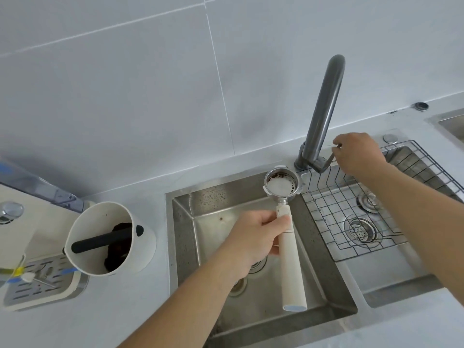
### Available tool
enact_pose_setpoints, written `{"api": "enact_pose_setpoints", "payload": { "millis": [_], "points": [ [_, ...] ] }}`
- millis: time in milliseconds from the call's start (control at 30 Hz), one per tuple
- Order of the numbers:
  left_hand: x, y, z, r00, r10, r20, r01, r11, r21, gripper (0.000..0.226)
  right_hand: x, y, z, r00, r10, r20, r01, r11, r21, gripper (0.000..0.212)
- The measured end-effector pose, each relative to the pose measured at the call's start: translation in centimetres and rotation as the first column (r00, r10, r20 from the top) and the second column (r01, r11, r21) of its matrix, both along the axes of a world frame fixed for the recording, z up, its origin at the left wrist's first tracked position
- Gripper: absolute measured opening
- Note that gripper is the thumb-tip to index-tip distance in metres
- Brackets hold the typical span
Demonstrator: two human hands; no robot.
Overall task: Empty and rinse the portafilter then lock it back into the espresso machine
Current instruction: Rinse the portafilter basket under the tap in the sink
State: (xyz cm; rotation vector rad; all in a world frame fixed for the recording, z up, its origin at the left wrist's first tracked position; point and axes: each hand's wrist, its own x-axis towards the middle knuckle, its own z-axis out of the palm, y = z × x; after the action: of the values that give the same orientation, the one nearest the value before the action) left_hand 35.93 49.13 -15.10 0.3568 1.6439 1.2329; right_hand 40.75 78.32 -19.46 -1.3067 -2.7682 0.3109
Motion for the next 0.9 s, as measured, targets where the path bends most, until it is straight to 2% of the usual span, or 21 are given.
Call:
{"api": "enact_pose_setpoints", "payload": {
  "millis": [133,800,900],
  "points": [
    [0.2,0.4,0.1,1.000,-0.008,0.023,0.008,1.000,0.013,0.016,-0.2,0.2,0.3,1.000,-0.019,0.024,0.019,1.000,0.022,0.023],
    [0.6,2.9,0.8,0.995,-0.021,0.093,0.018,0.999,0.033,0.014,1.1,0.9,-0.8,0.994,0.061,-0.086,-0.059,0.998,0.028,0.021],
    [0.4,3.1,0.7,0.996,-0.013,0.086,0.010,1.000,0.029,0.020,1.1,0.9,-0.9,0.994,0.064,-0.085,-0.061,0.998,0.033,0.021]
  ]
}}
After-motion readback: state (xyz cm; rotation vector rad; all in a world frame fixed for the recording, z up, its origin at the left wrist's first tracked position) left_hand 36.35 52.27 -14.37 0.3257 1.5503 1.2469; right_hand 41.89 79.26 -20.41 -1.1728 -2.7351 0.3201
